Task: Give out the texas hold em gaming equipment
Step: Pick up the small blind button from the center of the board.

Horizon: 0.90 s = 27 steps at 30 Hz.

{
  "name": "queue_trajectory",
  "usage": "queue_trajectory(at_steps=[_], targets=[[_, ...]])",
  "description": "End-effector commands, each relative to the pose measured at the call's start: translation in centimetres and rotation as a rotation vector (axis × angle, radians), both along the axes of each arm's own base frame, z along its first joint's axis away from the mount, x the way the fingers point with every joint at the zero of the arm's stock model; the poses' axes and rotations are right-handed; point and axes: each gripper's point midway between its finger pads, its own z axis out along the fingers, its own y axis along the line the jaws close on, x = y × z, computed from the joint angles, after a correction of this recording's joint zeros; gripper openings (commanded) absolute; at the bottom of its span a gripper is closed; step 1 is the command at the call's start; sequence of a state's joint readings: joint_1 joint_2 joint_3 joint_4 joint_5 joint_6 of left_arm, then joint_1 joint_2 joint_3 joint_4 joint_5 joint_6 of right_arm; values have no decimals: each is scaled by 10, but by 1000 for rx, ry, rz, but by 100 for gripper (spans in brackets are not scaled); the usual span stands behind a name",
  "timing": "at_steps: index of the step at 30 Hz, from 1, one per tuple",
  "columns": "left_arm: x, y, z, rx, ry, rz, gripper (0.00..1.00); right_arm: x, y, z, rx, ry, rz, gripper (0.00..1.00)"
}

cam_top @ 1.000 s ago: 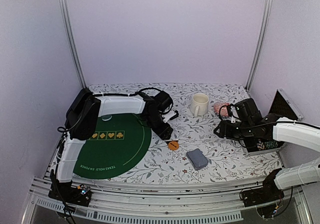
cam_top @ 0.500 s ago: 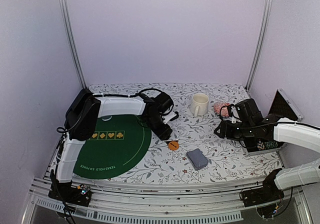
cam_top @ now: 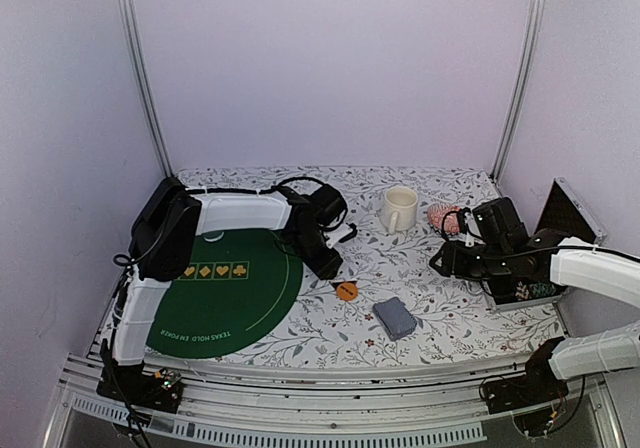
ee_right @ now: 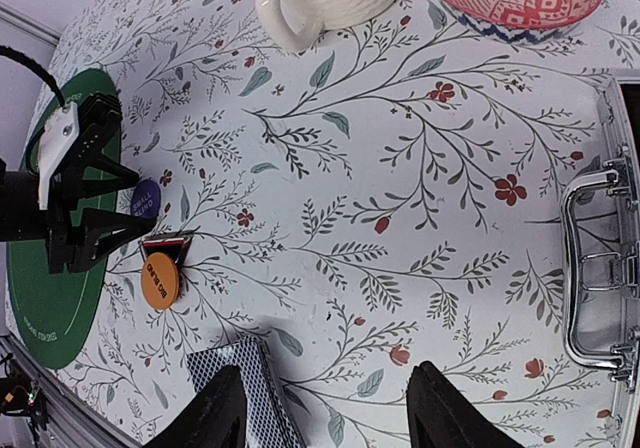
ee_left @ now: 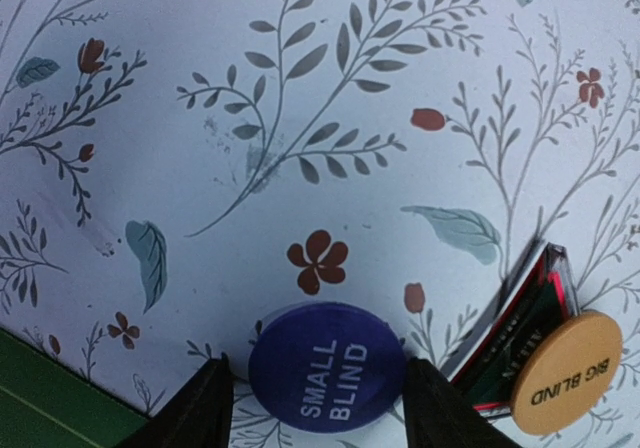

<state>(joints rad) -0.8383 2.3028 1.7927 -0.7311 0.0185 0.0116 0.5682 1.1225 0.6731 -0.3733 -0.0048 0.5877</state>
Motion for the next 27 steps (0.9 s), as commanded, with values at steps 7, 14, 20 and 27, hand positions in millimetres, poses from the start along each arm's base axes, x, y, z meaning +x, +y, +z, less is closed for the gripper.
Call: queue_trajectory(at_steps=[7, 14, 20, 27], targets=[[-26, 2, -38, 69, 138, -32, 60, -3, -8, 0, -9, -6, -28, 57], [-35, 10, -37, 90, 171, -26, 55, -5, -11, 1, -9, -11, -35, 57], [-33, 16, -39, 117, 160, -19, 51, -5, -11, 1, -8, -11, -36, 57], [-31, 12, -25, 88, 141, -14, 47, -6, -12, 2, -10, -14, -40, 57]])
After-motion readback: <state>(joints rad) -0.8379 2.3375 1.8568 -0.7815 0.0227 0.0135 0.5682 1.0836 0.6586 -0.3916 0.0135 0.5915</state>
